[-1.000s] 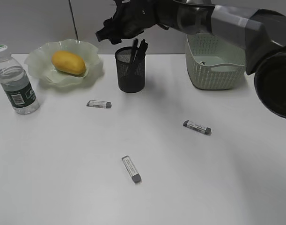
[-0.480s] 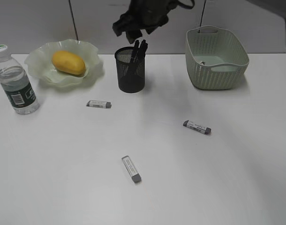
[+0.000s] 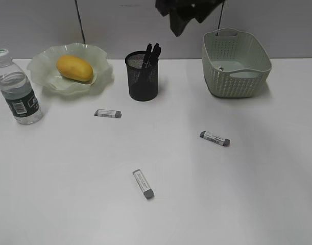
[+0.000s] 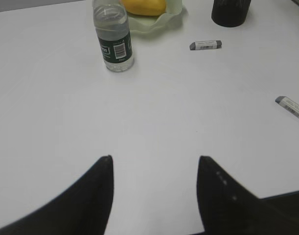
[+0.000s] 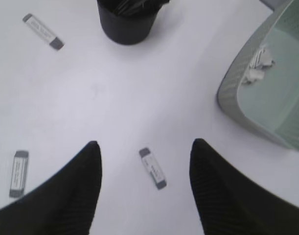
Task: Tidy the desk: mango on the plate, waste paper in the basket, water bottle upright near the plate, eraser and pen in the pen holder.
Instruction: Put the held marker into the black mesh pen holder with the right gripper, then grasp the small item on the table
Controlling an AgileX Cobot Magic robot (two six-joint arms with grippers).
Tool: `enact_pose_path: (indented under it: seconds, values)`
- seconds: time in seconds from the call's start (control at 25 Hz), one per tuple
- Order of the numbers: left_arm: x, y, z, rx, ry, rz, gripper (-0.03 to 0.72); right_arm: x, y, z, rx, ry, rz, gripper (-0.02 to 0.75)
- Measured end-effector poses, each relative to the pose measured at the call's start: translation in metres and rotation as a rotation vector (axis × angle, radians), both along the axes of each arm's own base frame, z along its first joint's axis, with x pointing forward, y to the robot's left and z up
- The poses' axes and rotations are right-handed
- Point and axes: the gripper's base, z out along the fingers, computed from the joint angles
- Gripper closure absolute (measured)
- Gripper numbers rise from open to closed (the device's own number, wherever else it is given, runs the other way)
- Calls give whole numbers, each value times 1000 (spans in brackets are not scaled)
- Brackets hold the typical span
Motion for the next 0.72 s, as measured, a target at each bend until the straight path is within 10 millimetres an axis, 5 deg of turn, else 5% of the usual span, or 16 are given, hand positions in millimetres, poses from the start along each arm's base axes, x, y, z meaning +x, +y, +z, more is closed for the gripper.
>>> enact_pose_path:
  seconds: [0.24, 0.48, 0.72]
  values:
    - [0, 0, 0, 0, 0, 0, 274, -38, -76, 15, 63, 61, -119, 276]
    - [0, 0, 0, 0, 0, 0, 274, -93, -150, 5, 85, 36, -282, 276]
    - [0, 0, 0, 0, 0, 0, 274, -157, -178, -17, 109, 1, -357, 276]
